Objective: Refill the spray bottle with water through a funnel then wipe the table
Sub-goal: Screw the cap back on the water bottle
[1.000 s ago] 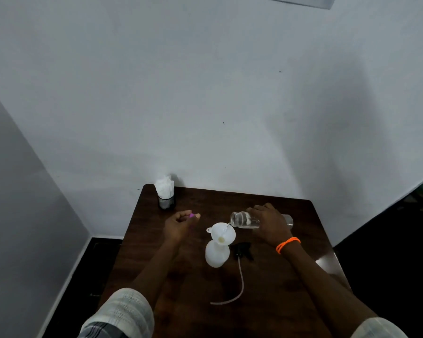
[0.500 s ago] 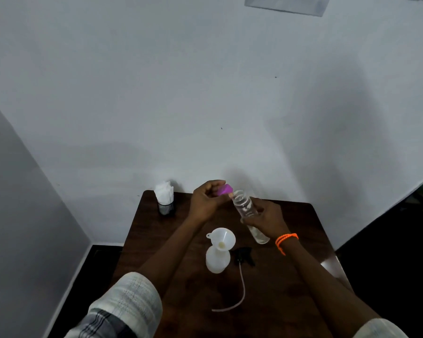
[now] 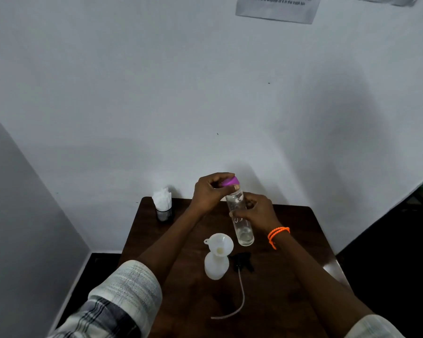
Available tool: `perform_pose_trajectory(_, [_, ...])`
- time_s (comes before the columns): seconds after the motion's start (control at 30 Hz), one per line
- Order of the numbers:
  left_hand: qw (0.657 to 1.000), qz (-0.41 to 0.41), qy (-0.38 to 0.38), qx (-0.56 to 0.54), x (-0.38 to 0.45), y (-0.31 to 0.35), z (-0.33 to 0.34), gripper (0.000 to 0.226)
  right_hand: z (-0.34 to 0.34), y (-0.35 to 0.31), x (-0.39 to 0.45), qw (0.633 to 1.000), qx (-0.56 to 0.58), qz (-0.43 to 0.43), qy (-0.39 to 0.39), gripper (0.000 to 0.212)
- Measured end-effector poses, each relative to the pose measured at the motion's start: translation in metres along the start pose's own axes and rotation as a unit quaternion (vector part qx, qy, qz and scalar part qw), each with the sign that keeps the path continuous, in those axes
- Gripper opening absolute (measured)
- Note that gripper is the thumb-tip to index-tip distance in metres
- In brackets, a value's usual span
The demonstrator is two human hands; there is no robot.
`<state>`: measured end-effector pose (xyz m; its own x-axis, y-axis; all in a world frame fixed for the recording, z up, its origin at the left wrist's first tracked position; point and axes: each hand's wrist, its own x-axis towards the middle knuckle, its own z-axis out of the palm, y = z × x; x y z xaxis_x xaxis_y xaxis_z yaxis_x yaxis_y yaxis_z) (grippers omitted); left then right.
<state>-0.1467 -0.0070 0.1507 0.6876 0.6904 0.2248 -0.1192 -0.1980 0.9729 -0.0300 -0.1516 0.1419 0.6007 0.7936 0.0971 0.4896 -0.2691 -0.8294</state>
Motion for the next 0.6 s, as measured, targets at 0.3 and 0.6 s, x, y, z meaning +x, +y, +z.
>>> perform_pose_trajectory(0.3, [0.997,0.042,-0.044,0.048,0.007,0.005,-0.008,0.033,-0.003,-0.008,0.006,1.0,0.013,0.007,-0.005,0.031])
perform_pose_trajectory(0.6, [0.995,-0.026,0.006,-0.097,0.005,0.009,-0.005,0.021,-0.003,-0.011,0.006,0.995,0.098,0.026,0.014,0.034])
